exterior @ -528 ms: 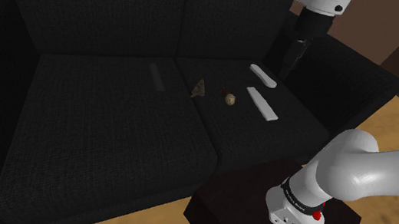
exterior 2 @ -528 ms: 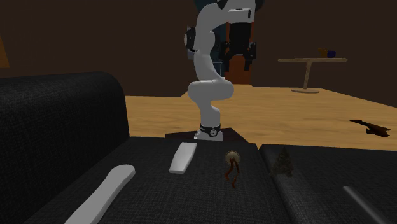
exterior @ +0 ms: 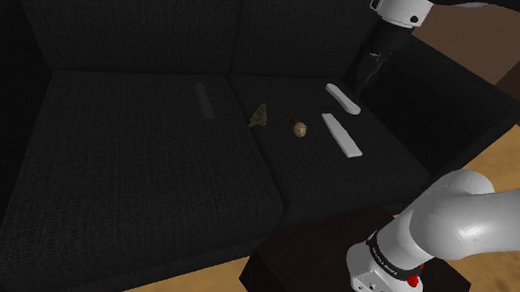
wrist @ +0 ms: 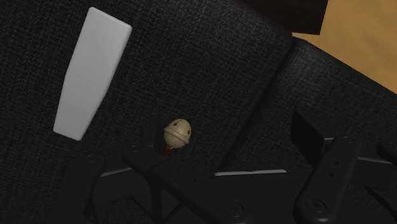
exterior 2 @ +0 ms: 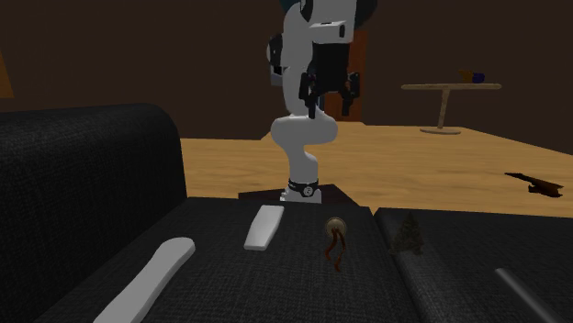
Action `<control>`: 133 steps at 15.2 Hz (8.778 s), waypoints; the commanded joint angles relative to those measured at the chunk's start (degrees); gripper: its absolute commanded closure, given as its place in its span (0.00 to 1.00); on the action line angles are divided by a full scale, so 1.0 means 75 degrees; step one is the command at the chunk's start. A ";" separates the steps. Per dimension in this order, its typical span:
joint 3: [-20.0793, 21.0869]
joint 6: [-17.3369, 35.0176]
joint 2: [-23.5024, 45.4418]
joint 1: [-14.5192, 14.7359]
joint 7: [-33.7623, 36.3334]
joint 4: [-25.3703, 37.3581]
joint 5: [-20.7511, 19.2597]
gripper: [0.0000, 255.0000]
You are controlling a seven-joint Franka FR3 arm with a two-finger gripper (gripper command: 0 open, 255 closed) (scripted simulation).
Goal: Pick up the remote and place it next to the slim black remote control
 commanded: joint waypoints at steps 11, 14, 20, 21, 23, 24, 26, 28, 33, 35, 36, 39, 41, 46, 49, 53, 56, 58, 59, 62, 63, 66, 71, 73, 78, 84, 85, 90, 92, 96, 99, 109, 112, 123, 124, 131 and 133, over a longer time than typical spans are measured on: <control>-0.1410 0.1886 0.2467 -0.0603 -0.0854 0.0679 -0.0363 0.00; -0.1742 0.2262 0.3186 -0.0715 -0.1100 0.1029 -0.0277 0.00; -0.2344 0.2847 0.4727 -0.0958 -0.1677 0.1940 0.0160 0.00; -0.2429 0.2918 0.4997 -0.1010 -0.1783 0.2119 0.0266 0.00; -0.2579 0.3036 0.5546 -0.1133 -0.2001 0.2503 0.0506 0.00; -0.2645 0.3081 0.5825 -0.1203 -0.2111 0.2708 0.0636 0.00; -0.2753 0.3144 0.6390 -0.1367 -0.2327 0.3144 0.0913 0.00; -0.2831 0.3170 0.6963 -0.1560 -0.2532 0.3616 0.1202 0.00; -0.2889 0.3076 0.8416 -0.2183 -0.2944 0.4974 0.1911 0.00; -0.2869 0.2975 0.9007 -0.2478 -0.3053 0.5599 0.2169 0.00; -0.2859 0.2958 0.9097 -0.2529 -0.3065 0.5699 0.2203 0.00; -0.2824 0.3223 0.9182 -0.2527 -0.3102 0.5511 0.2256 0.00; -0.2801 0.3396 0.9247 -0.2527 -0.3129 0.5396 0.2297 0.00; -0.2769 0.3615 0.9339 -0.2529 -0.3165 0.5260 0.2353 0.00; -0.2769 0.3615 0.9339 -0.2529 -0.3165 0.5260 0.2353 0.00; -0.2769 0.3613 0.9339 -0.2529 -0.3165 0.5261 0.2352 1.00; -0.2769 0.3613 0.9340 -0.2530 -0.3165 0.5262 0.2353 1.00; -0.2769 0.3613 0.9340 -0.2530 -0.3165 0.5262 0.2353 1.00; -0.2769 0.3614 0.9340 -0.2530 -0.3165 0.5262 0.2353 1.00; -0.2783 0.3536 0.9293 -0.2522 -0.3148 0.5297 0.2328 1.00; -0.2796 0.3456 0.9248 -0.2516 -0.3131 0.5336 0.2303 1.00; -0.2832 0.3211 0.9124 -0.2501 -0.3081 0.5469 0.2235 1.00; -0.2885 0.2790 0.8942 -0.2486 -0.3004 0.5727 0.2132 1.00; -0.2903 0.2617 0.8879 -0.2483 -0.2975 0.5845 0.2095 1.00; -0.2941 0.2171 0.8748 -0.2487 -0.2909 0.6177 0.2017 1.00; -0.2920 0.2537 0.7712 -0.1816 -0.2285 0.4906 0.1618 1.00; -0.2896 0.2639 0.7476 -0.1666 -0.2115 0.4604 0.1522 1.00; -0.2680 0.3044 0.6389 -0.1014 -0.1188 0.3284 0.1068 1.00; -0.2548 0.3164 0.5998 -0.0798 -0.0793 0.2833 0.0911 1.00; -0.2220 0.3349 0.5299 -0.0420 0.0010 0.2049 0.0663 1.00; -0.1929 0.3449 0.4850 -0.0169 0.0612 0.1557 0.0544 1.00; -0.0806 0.3645 0.3847 0.0638 0.2564 0.0481 0.0533 1.00; -0.0442 0.3685 0.3701 0.0886 0.3133 0.0327 0.0617 1.00; 0.0727 0.4010 0.3801 0.1712 0.4910 0.0225 0.0965 1.00; 0.0728 0.4116 0.3841 0.1713 0.4901 0.0159 0.0970 1.00; 0.0736 0.4867 0.4173 0.1724 0.4837 -0.0261 0.1012 1.00; 0.0738 0.5083 0.4284 0.1727 0.4817 -0.0367 0.1026 1.00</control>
